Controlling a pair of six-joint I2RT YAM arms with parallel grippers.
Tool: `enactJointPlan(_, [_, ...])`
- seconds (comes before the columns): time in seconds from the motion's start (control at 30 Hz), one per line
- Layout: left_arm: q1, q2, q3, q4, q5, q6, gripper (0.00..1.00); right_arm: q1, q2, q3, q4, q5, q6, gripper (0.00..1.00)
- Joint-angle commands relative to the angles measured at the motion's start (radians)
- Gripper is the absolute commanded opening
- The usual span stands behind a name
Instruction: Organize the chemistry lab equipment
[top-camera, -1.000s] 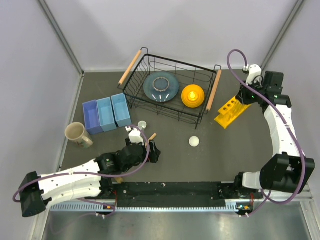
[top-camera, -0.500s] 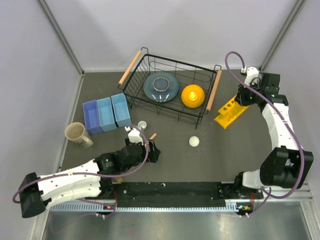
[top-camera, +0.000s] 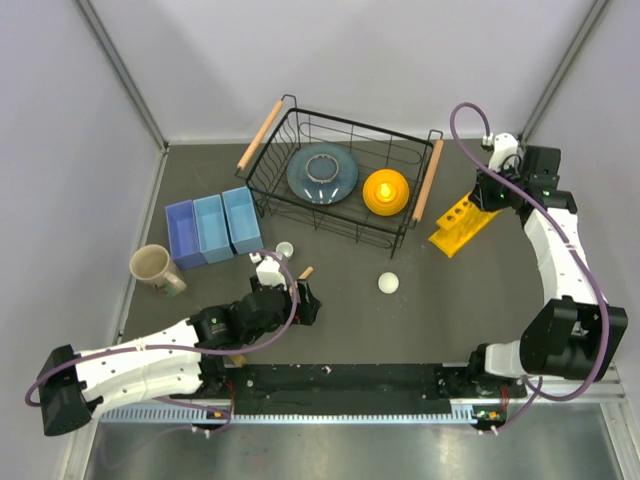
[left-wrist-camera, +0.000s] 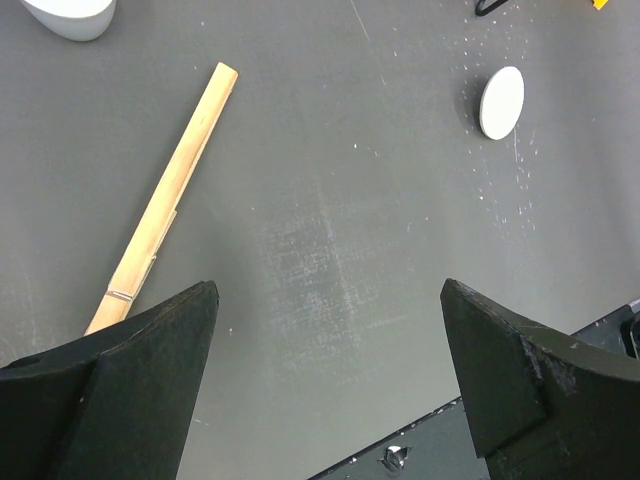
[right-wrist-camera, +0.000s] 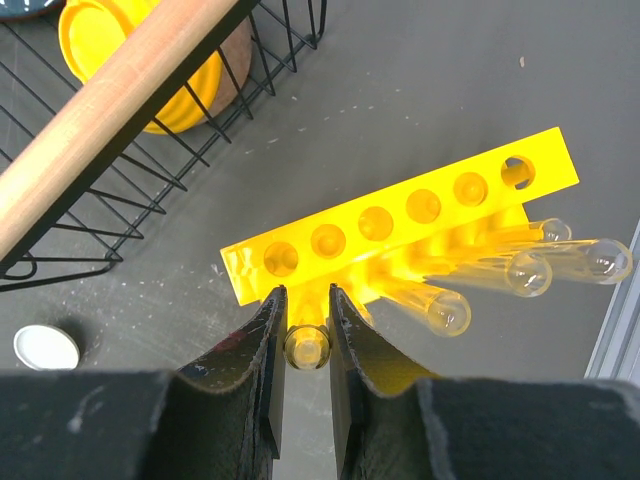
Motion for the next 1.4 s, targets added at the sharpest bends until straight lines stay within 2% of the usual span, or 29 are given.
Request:
enactJointPlan(0.0, [0.004, -0.003, 0.001, 0.034, 0.006, -0.002, 0.99, 0.006, -0.061, 0.049, 0.01, -0.024, 0.021, 0.15])
enactJointPlan(0.5, [0.007, -0.004, 0.0, 0.036, 0.009, -0.002, 0.99, 0.006, -0.085, -0.006, -0.005, -0.035, 0.01, 0.15])
enactJointPlan(0.97, [0.009, -0.013, -0.005, 0.034, 0.008, -0.005, 0.99, 0.004, -0.018, -0.017, 0.005, -0.018, -0.019, 0.15])
enactJointPlan(1.37, [0.011, -0.013, -0.005, 0.034, 0.009, -0.006, 0.99, 0.032, 0.036, -0.064, 0.082, -0.008, -0.024, 0.17])
